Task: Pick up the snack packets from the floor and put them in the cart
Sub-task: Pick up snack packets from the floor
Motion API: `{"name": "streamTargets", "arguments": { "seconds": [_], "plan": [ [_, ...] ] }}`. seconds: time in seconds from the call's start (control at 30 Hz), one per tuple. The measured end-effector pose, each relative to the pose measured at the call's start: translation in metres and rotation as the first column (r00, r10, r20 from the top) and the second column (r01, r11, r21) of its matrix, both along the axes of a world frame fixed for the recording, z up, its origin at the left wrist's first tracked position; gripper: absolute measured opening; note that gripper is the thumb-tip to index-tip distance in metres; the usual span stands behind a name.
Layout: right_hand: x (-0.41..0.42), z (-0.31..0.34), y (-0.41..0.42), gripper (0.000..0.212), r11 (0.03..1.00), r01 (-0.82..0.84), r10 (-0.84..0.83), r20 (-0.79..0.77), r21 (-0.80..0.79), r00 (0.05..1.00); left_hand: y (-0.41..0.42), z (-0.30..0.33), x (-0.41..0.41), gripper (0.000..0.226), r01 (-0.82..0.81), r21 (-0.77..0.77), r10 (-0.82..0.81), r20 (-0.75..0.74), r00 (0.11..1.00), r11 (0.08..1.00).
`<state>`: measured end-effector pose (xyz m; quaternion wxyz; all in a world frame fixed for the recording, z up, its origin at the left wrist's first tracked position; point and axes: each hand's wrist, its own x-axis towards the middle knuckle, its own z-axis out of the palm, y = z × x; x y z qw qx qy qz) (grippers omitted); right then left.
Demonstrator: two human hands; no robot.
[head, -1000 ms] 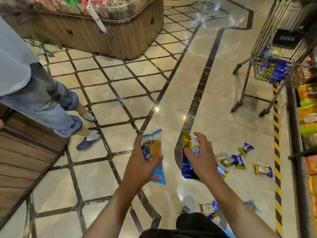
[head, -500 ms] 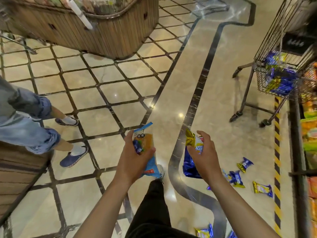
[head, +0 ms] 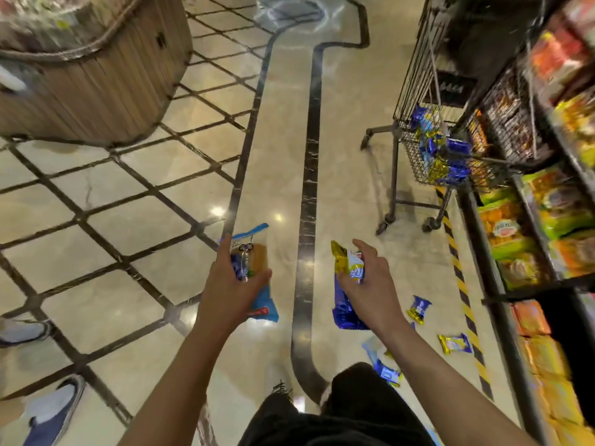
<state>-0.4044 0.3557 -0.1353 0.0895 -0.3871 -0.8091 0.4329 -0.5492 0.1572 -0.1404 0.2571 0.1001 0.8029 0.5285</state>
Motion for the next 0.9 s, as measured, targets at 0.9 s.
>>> {"name": "streamTargets", "arguments": {
  "seconds": [0.9],
  "plan": [
    [-0.253,-0.009,0.38,0.062,0.955,0.268,-0.277,-0.056,-0.13,0.959,0.406,0.02,-0.246,0.094,0.204,-0.045,-0.199,0.099,0.975,0.978]
  ]
}}
